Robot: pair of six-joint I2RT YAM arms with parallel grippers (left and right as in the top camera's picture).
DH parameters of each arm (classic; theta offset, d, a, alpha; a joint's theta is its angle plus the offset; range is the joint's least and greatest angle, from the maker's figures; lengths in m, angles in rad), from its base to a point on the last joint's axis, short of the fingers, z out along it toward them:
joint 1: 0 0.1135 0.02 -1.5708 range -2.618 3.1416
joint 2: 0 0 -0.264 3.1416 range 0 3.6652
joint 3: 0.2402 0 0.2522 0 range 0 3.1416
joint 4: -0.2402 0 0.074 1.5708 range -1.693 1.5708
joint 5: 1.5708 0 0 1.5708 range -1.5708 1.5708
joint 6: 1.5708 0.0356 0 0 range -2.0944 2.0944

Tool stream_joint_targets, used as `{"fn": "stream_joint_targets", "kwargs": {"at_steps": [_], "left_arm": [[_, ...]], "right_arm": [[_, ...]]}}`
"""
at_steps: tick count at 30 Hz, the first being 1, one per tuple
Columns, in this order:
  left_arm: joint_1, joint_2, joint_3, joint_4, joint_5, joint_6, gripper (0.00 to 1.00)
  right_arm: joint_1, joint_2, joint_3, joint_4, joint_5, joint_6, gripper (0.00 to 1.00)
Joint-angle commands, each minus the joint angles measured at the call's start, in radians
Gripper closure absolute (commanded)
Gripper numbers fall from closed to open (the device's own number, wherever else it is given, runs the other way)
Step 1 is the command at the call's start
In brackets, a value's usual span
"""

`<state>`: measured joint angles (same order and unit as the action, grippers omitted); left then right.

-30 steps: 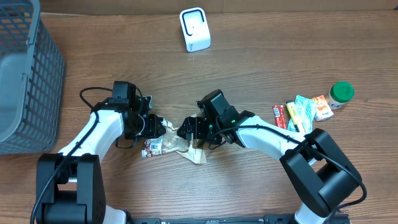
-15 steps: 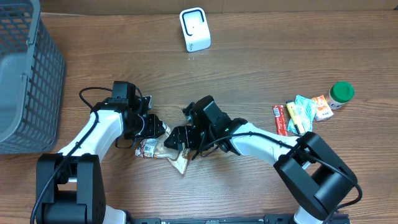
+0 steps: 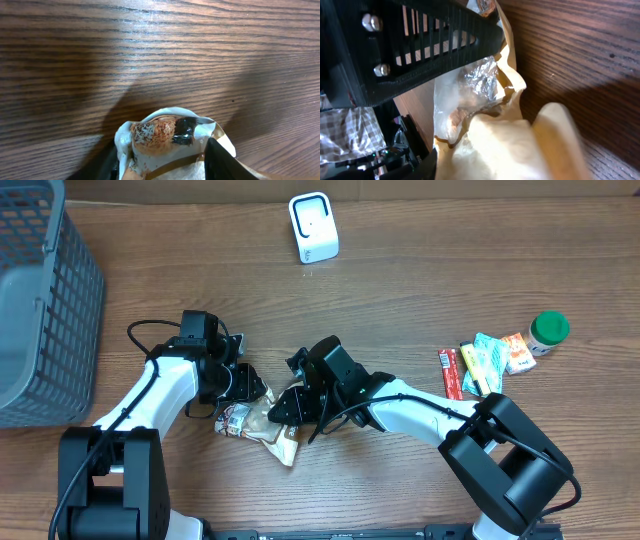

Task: Scan the item barcode
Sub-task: 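Lower the right gripper onto the snack bag and grasp it, then lift the snack bag with the right gripper, retract left gripper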

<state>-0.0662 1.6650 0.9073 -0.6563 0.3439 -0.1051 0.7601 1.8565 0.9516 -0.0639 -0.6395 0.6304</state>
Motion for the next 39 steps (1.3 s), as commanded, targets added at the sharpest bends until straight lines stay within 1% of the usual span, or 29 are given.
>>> {"fn": "stream_joint_targets", "kwargs": {"at_steps": [1,3,10,12,13,17,20,23,26,28,30,32,33,34,35,36,37,39], "left_arm": [[-0.006,0.002,-0.011,0.004,0.011,-0.008,0.55],[-0.006,0.002,-0.011,0.008,0.0,-0.008,0.52],[-0.004,0.002,-0.002,0.045,-0.043,-0.034,0.47],[-0.002,0.002,0.019,0.048,-0.057,-0.034,0.46],[0.002,0.002,0.037,0.045,-0.063,-0.034,0.46],[0.035,0.002,0.143,-0.006,-0.097,-0.034,0.45],[0.075,0.002,0.24,-0.058,-0.189,-0.033,0.44],[0.111,0.002,0.298,-0.072,-0.338,-0.033,0.44],[0.138,0.002,0.311,-0.068,-0.464,-0.03,0.37],[0.154,0.002,0.311,-0.07,-0.512,-0.03,0.35],[0.168,0.002,0.311,-0.074,-0.508,-0.014,0.34],[0.179,0.002,0.311,-0.077,-0.503,-0.002,0.27],[0.183,0.002,0.311,-0.076,-0.502,0.004,0.21],[0.186,0.002,0.311,-0.076,-0.499,0.01,0.12],[0.189,0.002,0.311,-0.076,-0.493,0.02,0.05],[0.192,0.002,0.311,-0.073,-0.475,0.04,0.01],[0.195,0.002,0.311,-0.072,-0.454,0.062,0.0],[0.202,0.002,0.311,-0.064,-0.411,0.116,0.0]], "right_arm": [[0.004,0.003,-0.003,0.011,-0.013,-0.039,0.75],[0.004,0.003,-0.003,0.011,-0.013,-0.056,0.78],[0.004,0.003,-0.003,0.002,-0.017,-0.056,0.79],[0.002,0.003,-0.003,0.002,-0.017,-0.056,0.8],[0.002,0.003,-0.003,0.002,-0.017,-0.056,0.84],[0.002,0.003,-0.003,-0.017,-0.016,-0.058,0.87],[0.002,0.003,-0.003,-0.02,-0.013,-0.064,0.88],[0.002,0.003,-0.003,-0.019,-0.013,-0.063,0.9],[-0.008,0.003,-0.002,-0.019,-0.031,-0.079,0.95],[-0.032,0.0,0.0,-0.014,-0.126,-0.174,0.96],[-0.069,-0.011,0.0,-0.008,-0.275,-0.284,0.96],[-0.116,-0.029,0.0,-0.01,-0.442,-0.388,0.96],[-0.149,-0.039,0.0,-0.013,-0.548,-0.438,0.96],[-0.184,-0.047,0.0,-0.013,-0.648,-0.474,0.96],[-0.219,-0.054,0.0,-0.013,-0.739,-0.5,0.96],[-0.249,-0.061,0.0,-0.013,-0.804,-0.512,0.96],[-0.284,-0.066,0.0,-0.014,-0.846,-0.512,0.96],[-0.345,-0.079,0.0,-0.029,-0.862,-0.513,0.96]]}}
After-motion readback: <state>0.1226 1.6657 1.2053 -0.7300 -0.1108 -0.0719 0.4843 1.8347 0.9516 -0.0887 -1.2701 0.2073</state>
